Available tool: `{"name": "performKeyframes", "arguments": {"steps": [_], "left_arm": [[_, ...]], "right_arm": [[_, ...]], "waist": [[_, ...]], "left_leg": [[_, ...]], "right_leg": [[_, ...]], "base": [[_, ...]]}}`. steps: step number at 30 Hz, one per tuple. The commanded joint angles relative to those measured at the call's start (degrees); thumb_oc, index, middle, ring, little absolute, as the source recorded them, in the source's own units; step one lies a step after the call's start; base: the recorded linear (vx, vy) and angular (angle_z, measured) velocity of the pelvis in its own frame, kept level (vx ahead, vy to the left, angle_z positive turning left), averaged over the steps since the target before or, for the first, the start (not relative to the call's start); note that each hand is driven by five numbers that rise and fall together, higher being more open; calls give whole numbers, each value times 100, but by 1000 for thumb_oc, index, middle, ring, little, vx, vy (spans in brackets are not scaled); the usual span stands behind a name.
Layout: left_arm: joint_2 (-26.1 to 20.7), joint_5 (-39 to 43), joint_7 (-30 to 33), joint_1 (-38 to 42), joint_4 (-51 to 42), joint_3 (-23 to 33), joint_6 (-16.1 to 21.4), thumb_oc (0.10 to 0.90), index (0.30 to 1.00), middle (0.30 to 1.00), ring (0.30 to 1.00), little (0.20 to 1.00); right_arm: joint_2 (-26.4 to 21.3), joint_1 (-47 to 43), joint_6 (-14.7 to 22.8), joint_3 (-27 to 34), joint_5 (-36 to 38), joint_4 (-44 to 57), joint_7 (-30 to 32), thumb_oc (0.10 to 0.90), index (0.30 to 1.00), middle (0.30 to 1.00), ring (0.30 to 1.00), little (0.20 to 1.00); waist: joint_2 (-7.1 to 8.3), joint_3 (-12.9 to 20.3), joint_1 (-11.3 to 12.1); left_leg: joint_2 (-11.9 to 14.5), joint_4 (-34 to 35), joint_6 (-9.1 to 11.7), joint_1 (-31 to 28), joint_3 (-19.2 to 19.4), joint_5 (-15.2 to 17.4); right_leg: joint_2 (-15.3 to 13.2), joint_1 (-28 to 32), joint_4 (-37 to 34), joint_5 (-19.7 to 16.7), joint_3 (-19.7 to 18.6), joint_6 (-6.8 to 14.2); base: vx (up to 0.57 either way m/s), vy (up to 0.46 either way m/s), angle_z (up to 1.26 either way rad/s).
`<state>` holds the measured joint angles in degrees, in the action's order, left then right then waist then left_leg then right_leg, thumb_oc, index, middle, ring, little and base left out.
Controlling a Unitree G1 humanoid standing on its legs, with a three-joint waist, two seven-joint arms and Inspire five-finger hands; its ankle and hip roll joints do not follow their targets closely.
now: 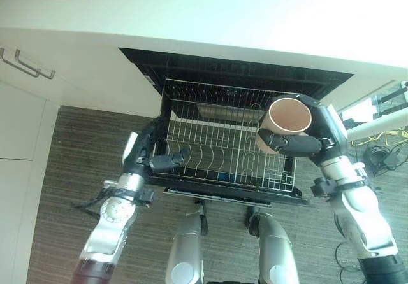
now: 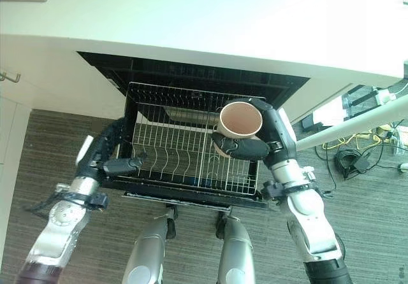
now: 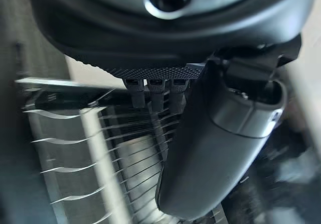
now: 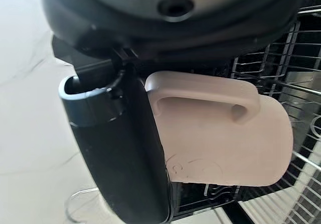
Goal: Place the dishes in the dishwasher.
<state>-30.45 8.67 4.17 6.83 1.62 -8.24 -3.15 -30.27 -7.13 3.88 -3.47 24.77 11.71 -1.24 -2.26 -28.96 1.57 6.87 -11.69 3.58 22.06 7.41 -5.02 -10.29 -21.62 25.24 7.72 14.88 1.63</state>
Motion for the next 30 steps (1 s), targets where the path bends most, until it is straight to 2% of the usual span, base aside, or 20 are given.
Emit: {"name": "performKeyframes", "arguments": {"steps": [1, 4, 5, 7, 9, 12, 14, 22, 30], "left_arm": [[-394, -756, -316, 193, -188, -89, -309, 800, 900, 900, 900, 900], [-387, -767, -324, 208, -185, -93, -318, 800, 900, 900, 900, 900], [-832, -1600, -983, 381, 97, -577, -896, 800, 900, 900, 900, 900], [-1037, -2196, -1747, 580, 237, -888, -1188, 800, 900, 900, 900, 900], [-1232, -3028, -2565, 701, 240, -1129, -1175, 800, 900, 900, 900, 900], [-1530, -3275, -3734, 807, 83, -1353, -1122, 800, 900, 900, 900, 900], [-1633, -3270, -4145, 832, 7, -1419, -1122, 800, 900, 900, 900, 900], [-1880, -2915, -4570, 977, -192, -1506, -1123, 800, 900, 900, 900, 900], [-1968, -2511, -4679, 1429, -108, -1748, -1017, 800, 900, 900, 900, 900]], "right_arm": [[-163, -493, 688, 11, -26, 289, 43, 400, 300, 300, 300, 300], [-168, -500, 691, 16, -24, 282, 43, 400, 300, 300, 300, 300], [-425, -668, 603, -31, 83, 158, 39, 400, 300, 300, 300, 300], [-521, -762, 568, -19, 135, -9, -15, 400, 300, 300, 300, 300], [-566, -818, 547, -25, 145, -189, -37, 400, 300, 300, 300, 300], [-772, -946, 401, -138, 0, -446, 134, 400, 300, 300, 300, 300], [-845, -1019, 299, -183, -41, -700, 297, 400, 300, 300, 300, 300], [-730, -1451, -119, -365, 412, -1941, 324, 400, 300, 300, 300, 300], [-763, -2447, -626, -805, 1156, -3507, 123, 400, 300, 300, 300, 300]], "waist": [[113, 500, -113], [109, 495, -106], [58, 503, -189], [31, 498, -219], [15, 493, -238], [-2, 490, -248], [-13, 498, -252], [-85, 514, -124], [-198, 497, 115]], "left_leg": [[177, -550, 104, -343, -302, 1309], [178, -550, 105, -344, -299, 1309], [209, -550, 116, -415, -236, 1358], [224, -550, 114, -404, -189, 1339], [230, -550, 121, -411, -158, 1346], [259, -550, 137, -431, -105, 1346], [275, -550, 144, -459, -75, 1360], [251, -550, 148, -471, -76, 1384], [173, -550, 150, -421, -192, 1384]], "right_leg": [[-98, 411, -805, -62, -418, 623], [-97, 409, -805, -63, -421, 623], [-95, 443, -805, -34, -428, 667], [-100, 396, -805, -76, -446, 681], [-107, 384, -805, -91, -440, 696], [-130, 387, -805, -118, -415, 711], [-135, 402, -805, -116, -404, 714], [-207, 439, -805, -110, -295, 716], [-261, 448, -805, -102, -194, 683]], "base": [[0, 0, 0], [0, 12, 0], [-24, 47, -1], [-46, 32, -3], [-37, 3, -5], [-18, -3, -4], [0, 0, 0], [0, -4, 0], [2, -10, 3]]}}
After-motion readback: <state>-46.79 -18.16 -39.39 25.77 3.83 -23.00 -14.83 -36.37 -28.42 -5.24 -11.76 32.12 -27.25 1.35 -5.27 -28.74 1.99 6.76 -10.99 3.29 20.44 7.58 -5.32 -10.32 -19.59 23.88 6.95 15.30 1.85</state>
